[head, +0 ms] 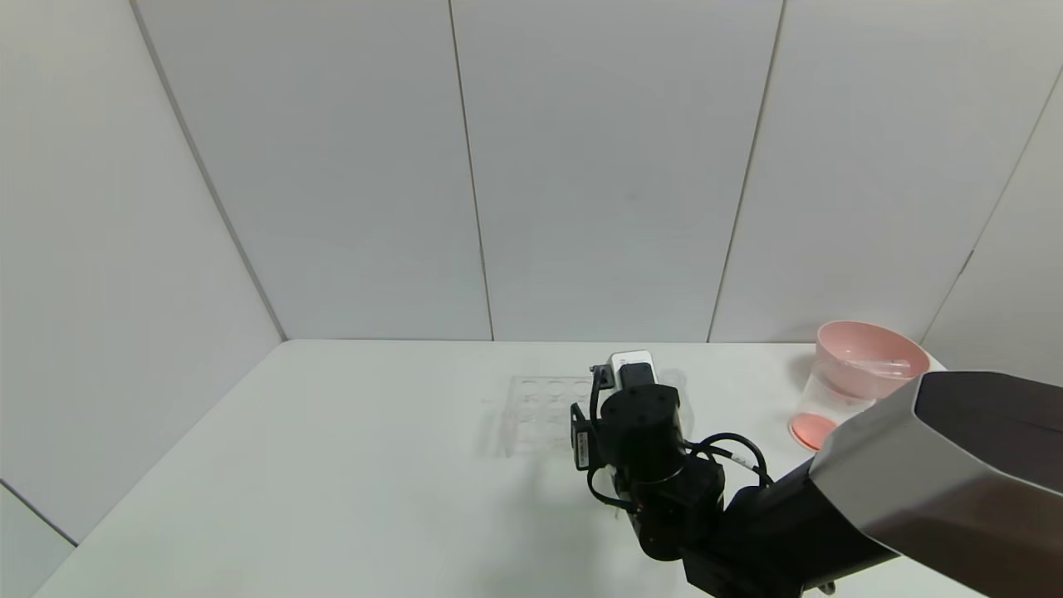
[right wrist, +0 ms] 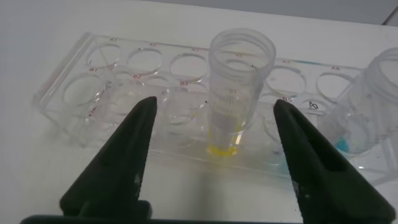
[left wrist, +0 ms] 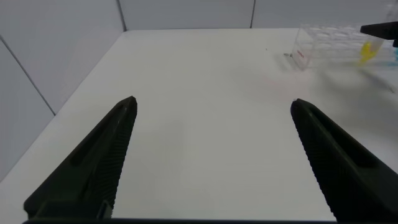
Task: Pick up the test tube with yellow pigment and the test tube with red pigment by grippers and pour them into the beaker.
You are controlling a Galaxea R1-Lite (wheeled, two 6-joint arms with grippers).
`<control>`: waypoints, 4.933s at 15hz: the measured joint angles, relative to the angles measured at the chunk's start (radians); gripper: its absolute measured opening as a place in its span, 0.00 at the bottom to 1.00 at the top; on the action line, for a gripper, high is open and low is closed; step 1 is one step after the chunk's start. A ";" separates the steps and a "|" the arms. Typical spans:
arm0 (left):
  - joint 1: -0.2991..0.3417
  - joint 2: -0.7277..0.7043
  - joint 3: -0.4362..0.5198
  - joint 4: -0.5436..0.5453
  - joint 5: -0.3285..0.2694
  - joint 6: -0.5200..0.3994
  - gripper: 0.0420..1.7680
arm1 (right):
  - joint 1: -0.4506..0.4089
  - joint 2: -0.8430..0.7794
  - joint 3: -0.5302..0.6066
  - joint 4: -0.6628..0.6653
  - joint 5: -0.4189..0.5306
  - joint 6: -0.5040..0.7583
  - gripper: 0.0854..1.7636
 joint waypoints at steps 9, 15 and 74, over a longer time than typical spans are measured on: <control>0.000 0.000 0.000 0.000 0.000 0.000 1.00 | -0.002 0.025 -0.050 0.026 -0.006 -0.002 0.25; 0.000 0.000 0.000 0.000 0.000 0.000 1.00 | -0.001 0.014 -0.067 0.028 -0.001 -0.018 0.25; 0.000 0.000 0.000 0.000 0.000 0.000 1.00 | -1.026 -0.363 0.446 -0.259 0.835 -1.636 0.25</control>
